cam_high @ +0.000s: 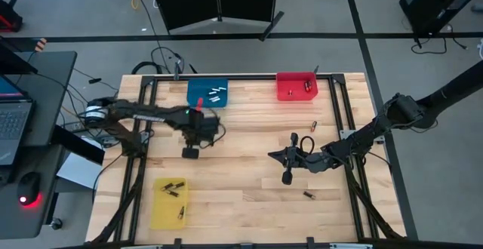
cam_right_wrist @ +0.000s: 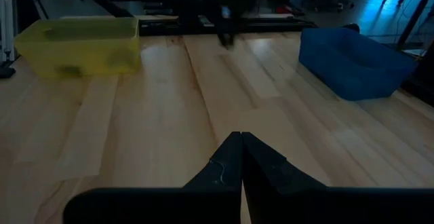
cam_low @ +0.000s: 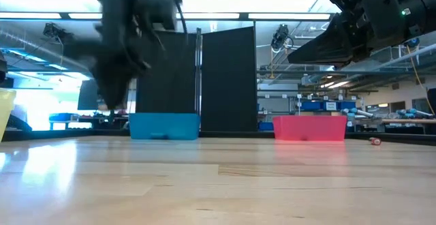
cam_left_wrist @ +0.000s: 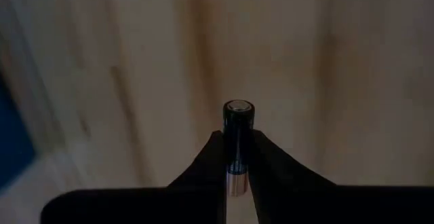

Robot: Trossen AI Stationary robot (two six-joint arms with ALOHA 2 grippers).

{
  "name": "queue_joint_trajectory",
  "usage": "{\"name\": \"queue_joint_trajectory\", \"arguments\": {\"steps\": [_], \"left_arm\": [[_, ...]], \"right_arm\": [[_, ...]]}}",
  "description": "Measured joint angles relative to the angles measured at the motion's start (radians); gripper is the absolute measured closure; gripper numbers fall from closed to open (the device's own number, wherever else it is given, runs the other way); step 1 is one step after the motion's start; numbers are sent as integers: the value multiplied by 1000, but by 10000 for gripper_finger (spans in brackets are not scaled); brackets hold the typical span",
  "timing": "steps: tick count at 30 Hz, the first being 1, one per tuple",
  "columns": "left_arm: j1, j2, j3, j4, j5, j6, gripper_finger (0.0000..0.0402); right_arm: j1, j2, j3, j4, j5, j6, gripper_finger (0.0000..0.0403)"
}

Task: Sort batteries
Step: Put the black-brown battery into the yellow bin

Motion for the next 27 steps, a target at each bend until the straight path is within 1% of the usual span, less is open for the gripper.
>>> {"name": "queue_joint_trajectory", "arguments": {"steps": [4,9,13,16,19,21,23,27], "left_arm": [[-161,-73,14,-98,22,-218,362],[-387,-147,16,-170,75,-573,362],[-583,-162,16,-163,100,-868,362],[-724,-159,16,-143,102,-1063,362],[-832,-142,15,-87,100,-1229,362],[-884,-124,15,-57,91,-1323,362],[-917,-91,15,-11,92,-1384,362],[-952,0,15,50,128,-1412,362]], "right_arm": [[0,0,0,-4,-4,0,389],[-1,0,0,-4,-5,0,389],[-19,0,0,-4,-22,-6,389],[-52,0,0,-4,-85,-28,389],[-100,0,0,-3,-144,-52,389],[-136,0,0,-1,-196,-70,389],[-170,0,0,-1,-242,-79,389],[-230,0,0,0,-304,-89,389]]}}
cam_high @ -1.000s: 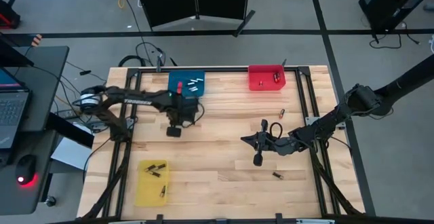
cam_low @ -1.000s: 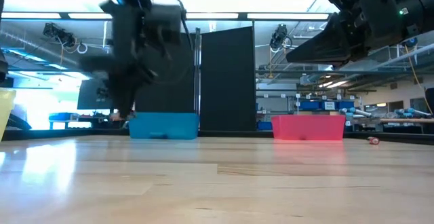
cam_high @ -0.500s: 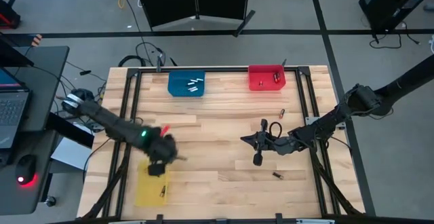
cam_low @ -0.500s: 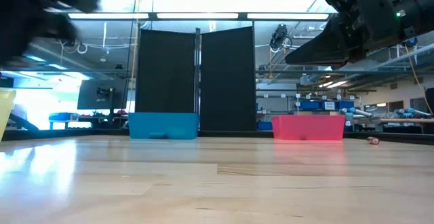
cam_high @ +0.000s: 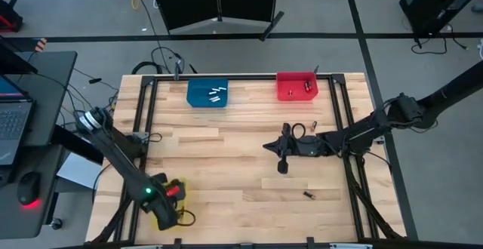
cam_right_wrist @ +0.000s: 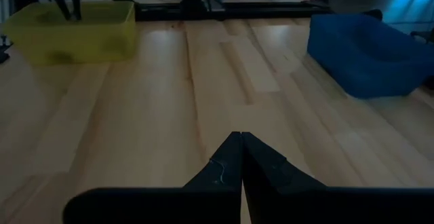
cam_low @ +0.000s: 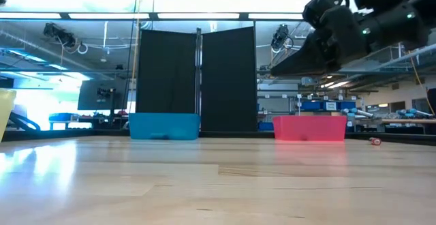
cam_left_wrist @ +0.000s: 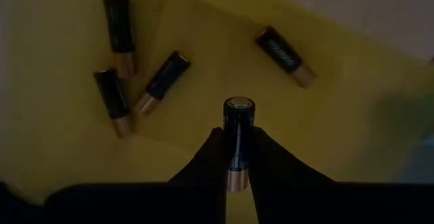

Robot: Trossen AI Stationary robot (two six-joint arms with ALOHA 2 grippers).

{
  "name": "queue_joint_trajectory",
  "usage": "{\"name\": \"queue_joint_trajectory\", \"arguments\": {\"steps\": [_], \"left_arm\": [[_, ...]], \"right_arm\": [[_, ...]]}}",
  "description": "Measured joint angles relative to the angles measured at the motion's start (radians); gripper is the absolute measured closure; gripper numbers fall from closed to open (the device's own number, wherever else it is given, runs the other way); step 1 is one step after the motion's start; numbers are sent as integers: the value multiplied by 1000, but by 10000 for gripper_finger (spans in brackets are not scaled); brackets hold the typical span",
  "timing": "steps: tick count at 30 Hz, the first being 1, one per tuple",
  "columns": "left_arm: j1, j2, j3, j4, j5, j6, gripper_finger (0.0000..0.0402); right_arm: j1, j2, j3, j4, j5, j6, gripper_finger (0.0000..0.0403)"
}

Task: Sort batteries
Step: Put the black-brown battery into the yellow bin

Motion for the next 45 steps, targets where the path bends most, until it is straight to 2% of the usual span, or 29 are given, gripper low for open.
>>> {"name": "queue_joint_trajectory", "arguments": {"steps": [7,14,18,26,39,41,45], "left_arm": [[9,106,-1,-2,6,43,362],[14,150,-2,-2,7,45,362],[15,151,-2,-2,7,41,362],[15,151,-21,15,-22,25,362],[21,148,-91,100,-5,32,362],[21,150,-81,97,-3,34,348],[21,151,-49,96,30,34,292]], "right_arm": [[-71,0,11,4,-89,-26,389],[-88,0,18,4,-97,-49,389],[-104,0,18,4,-145,-50,389],[-111,0,18,2,-148,-53,389],[-111,0,18,-12,-149,-47,388],[-111,0,18,-17,-148,-46,385],[-111,0,18,-26,-148,-36,377]]}}
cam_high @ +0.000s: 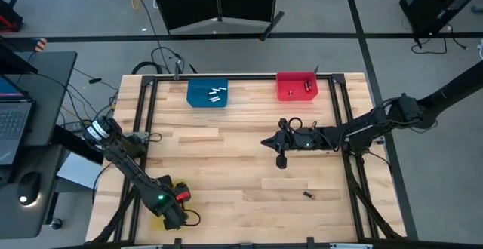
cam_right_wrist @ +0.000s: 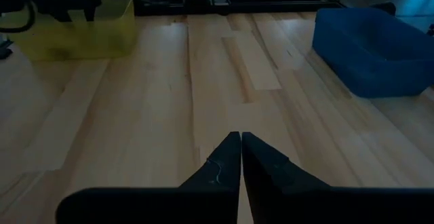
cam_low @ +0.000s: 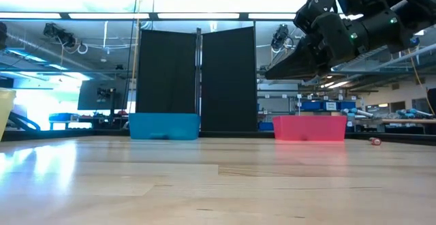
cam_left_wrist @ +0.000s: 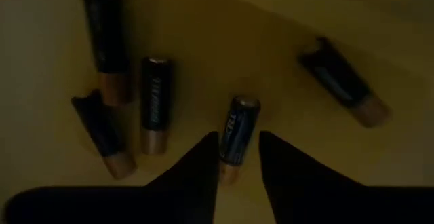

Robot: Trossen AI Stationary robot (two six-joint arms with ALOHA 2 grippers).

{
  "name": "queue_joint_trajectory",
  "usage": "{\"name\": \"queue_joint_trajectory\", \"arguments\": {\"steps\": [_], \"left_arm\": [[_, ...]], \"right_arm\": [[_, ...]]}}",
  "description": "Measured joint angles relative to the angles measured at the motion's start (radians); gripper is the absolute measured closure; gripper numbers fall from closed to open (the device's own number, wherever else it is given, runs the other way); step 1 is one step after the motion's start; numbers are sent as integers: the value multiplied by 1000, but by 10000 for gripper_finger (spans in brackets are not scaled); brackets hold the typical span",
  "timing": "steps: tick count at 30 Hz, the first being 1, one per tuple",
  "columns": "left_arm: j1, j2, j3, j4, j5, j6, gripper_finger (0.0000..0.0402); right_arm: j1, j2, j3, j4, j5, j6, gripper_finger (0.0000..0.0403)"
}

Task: Sort batteries
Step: Put the black-brown battery into the yellow bin, then put the black-red battery into the red bin

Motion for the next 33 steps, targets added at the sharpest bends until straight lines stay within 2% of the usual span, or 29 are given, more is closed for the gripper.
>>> {"name": "queue_joint_trajectory", "arguments": {"steps": [2,5,9,14,17,21,25,29,33], "left_arm": [[0,0,25,-22,14,0,273],[0,0,82,-72,8,3,266],[0,-2,174,-167,-89,62,276],[27,-3,211,-202,-270,186,331],[64,-3,211,-176,-401,310,385],[163,-7,179,2,-465,521,393],[269,-11,110,292,-420,740,398],[367,-11,47,537,-363,904,398],[438,-11,3,716,-300,1004,398]], "right_arm": [[0,0,0,0,0,11,374],[0,0,0,0,0,15,369],[-1,-3,0,-2,10,10,360],[-1,-79,3,-109,11,9,357],[-1,-176,35,-359,19,19,371],[-1,-297,123,-782,73,61,394],[-23,-377,220,-1129,90,149,387],[-71,-416,281,-1349,91,304,377],[-144,-425,284,-1448,54,497,377]]}}
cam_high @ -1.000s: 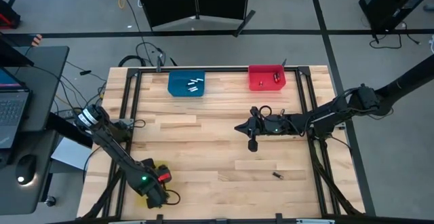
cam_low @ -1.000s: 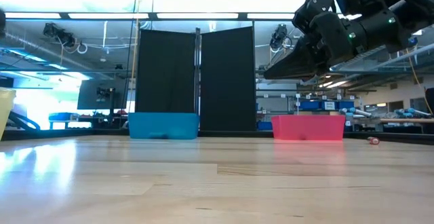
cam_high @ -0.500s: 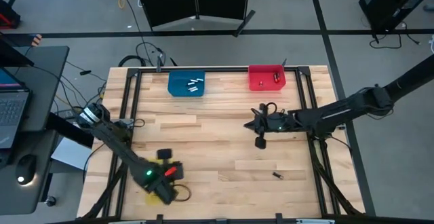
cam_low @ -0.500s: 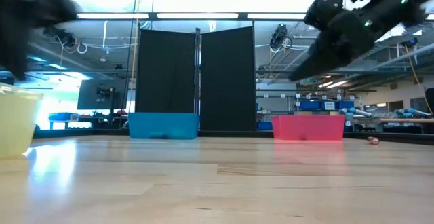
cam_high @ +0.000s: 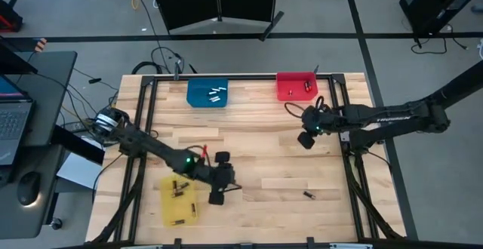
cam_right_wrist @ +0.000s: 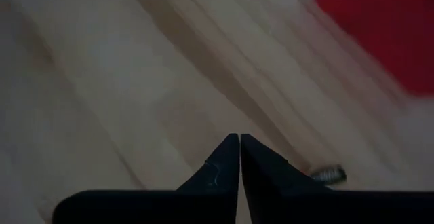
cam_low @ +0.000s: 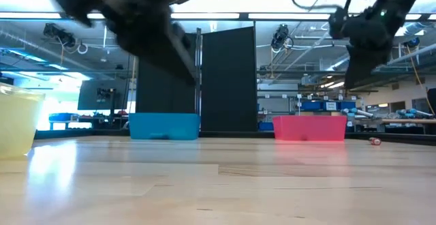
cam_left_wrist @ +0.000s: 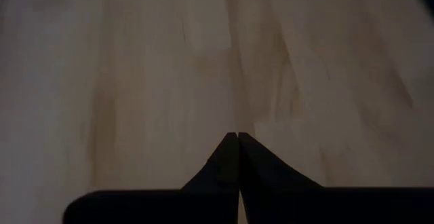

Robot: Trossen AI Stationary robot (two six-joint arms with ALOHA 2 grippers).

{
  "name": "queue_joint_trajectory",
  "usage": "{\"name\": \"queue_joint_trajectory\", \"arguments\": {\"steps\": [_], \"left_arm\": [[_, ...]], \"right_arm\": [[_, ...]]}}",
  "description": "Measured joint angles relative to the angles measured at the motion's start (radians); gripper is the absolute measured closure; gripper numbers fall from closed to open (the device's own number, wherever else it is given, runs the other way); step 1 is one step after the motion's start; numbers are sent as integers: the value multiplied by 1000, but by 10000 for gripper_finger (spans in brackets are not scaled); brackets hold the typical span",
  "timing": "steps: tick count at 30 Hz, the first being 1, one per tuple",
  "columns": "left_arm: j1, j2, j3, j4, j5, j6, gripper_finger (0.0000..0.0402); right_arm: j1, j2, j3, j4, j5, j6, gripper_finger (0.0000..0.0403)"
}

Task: Sort batteries
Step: Put the black-red battery into the red bin

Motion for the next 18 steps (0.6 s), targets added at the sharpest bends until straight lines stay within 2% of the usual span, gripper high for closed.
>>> {"name": "queue_joint_trajectory", "arguments": {"steps": [3,6,13,15,18], "left_arm": [[42,0,-52,186,21,67,398],[86,0,-127,413,90,109,398],[204,0,-317,954,223,119,398],[235,0,-351,1044,234,119,398],[267,0,-373,1095,238,119,398]], "right_arm": [[-36,16,-27,-20,-20,83,370],[-57,38,-59,-21,-22,170,354],[-88,81,-100,-26,80,424,306],[-103,93,-112,-31,88,492,294],[-124,115,-138,-37,89,572,282]]}}
